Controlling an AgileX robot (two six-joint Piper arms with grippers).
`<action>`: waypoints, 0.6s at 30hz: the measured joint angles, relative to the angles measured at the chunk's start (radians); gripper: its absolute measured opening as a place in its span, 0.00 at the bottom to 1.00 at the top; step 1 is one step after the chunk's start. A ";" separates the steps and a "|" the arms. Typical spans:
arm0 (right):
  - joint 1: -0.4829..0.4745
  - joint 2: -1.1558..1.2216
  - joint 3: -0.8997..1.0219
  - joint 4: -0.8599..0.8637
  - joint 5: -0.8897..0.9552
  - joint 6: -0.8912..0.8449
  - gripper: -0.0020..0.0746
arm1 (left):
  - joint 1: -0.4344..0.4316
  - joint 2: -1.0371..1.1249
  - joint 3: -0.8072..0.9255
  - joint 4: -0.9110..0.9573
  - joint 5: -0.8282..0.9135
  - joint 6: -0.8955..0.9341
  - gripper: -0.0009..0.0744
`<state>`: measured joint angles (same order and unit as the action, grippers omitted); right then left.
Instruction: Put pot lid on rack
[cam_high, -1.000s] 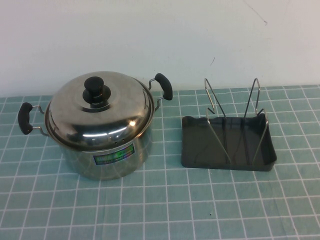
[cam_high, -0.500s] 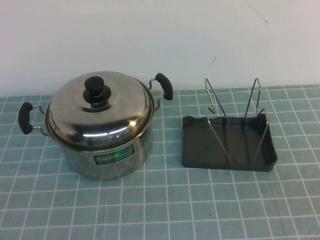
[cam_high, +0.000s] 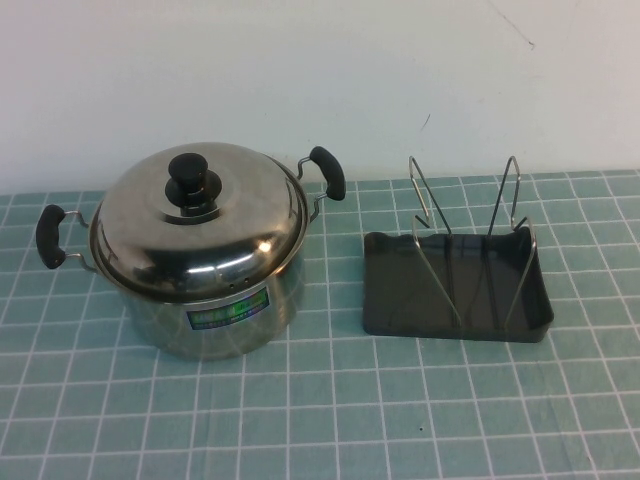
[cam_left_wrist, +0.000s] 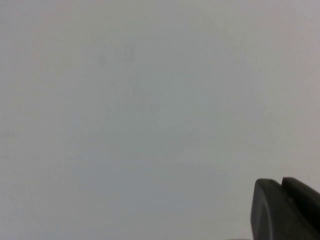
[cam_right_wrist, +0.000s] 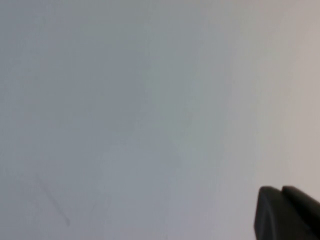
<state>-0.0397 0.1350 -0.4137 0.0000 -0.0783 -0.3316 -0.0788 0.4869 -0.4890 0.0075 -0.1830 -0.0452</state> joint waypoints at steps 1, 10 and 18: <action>0.000 0.017 0.000 0.000 0.032 0.000 0.02 | 0.000 0.056 -0.005 -0.002 -0.017 -0.074 0.01; 0.000 0.059 0.045 0.000 0.192 0.000 0.02 | 0.000 0.516 -0.044 0.367 -0.431 -0.453 0.21; 0.000 0.059 0.063 0.038 0.375 0.002 0.02 | -0.001 0.830 -0.248 0.759 -0.524 -0.705 0.88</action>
<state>-0.0397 0.1944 -0.3510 0.0376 0.2969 -0.3298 -0.0803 1.3173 -0.7367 0.7669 -0.7069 -0.7503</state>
